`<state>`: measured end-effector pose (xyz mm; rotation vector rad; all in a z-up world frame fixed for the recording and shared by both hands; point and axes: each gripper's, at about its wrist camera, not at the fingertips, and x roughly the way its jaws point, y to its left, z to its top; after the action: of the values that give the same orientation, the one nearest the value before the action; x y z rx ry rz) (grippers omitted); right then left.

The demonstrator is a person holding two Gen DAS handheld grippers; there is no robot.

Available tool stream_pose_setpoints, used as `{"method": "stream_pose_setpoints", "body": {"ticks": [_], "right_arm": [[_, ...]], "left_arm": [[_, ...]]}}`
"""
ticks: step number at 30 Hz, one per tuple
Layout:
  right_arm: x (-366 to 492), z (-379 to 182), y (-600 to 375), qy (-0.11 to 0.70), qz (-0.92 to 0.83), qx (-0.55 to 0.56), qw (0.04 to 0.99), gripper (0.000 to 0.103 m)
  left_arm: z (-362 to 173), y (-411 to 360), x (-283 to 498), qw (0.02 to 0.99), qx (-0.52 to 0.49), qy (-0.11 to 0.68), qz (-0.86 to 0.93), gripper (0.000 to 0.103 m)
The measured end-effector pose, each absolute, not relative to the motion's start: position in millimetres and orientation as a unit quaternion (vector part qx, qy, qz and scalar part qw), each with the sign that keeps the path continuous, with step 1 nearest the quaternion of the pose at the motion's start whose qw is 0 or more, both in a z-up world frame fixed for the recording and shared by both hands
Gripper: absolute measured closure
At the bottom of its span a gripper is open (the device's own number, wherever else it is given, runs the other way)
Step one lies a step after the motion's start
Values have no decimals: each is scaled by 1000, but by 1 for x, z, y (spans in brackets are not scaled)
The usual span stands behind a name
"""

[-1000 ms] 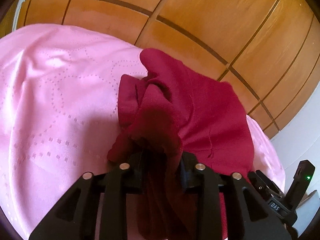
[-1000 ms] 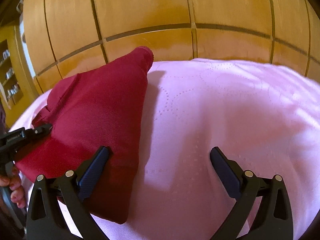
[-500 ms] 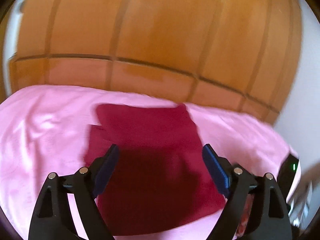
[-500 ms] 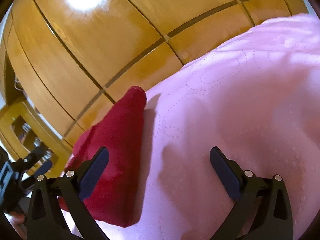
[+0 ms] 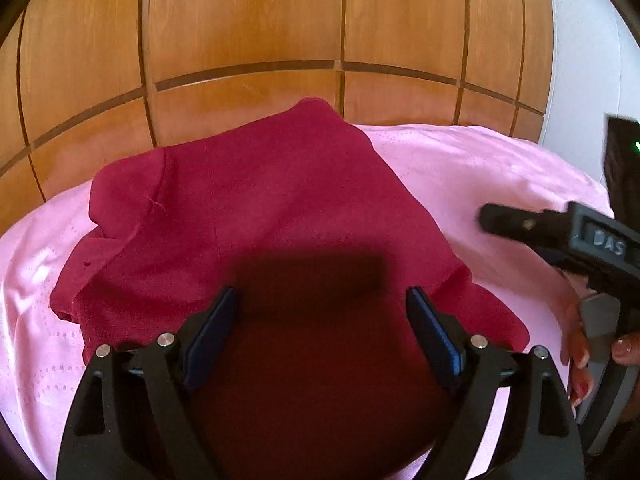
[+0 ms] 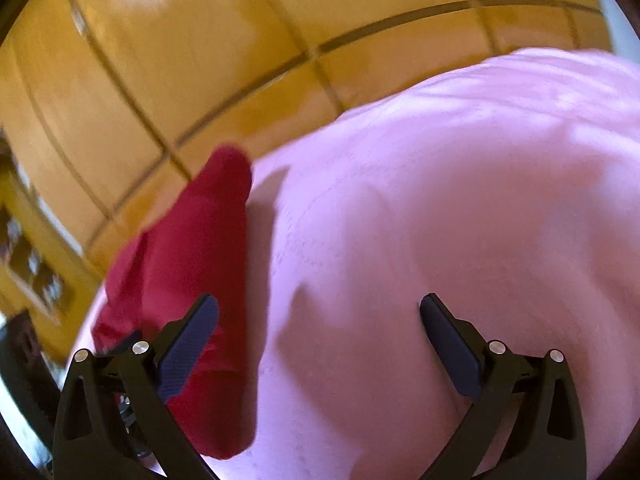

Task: Fold small clothes

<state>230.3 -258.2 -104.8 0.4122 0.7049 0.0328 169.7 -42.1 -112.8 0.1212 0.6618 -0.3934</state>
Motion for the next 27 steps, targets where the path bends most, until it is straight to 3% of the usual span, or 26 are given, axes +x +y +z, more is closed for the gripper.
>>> {"method": "stream_pose_setpoints", "body": {"ticks": [12,16,19,27], "right_arm": [[323,-62,-226,336,101,123,928,3],[373,-99,-199,415,60,13,908,3],[391,-117,-207,423,68,62,901,3],[398,-118,-196,401,45,44,914,3]], "left_arm": [[-120,-38,168,927,47,314,-199,17],[-119,-34,169,927,39,313,-204,17],[-120,-29,170,925,26,315,-208,17],[-122,-29,168,926,24,313,-209,17]]}}
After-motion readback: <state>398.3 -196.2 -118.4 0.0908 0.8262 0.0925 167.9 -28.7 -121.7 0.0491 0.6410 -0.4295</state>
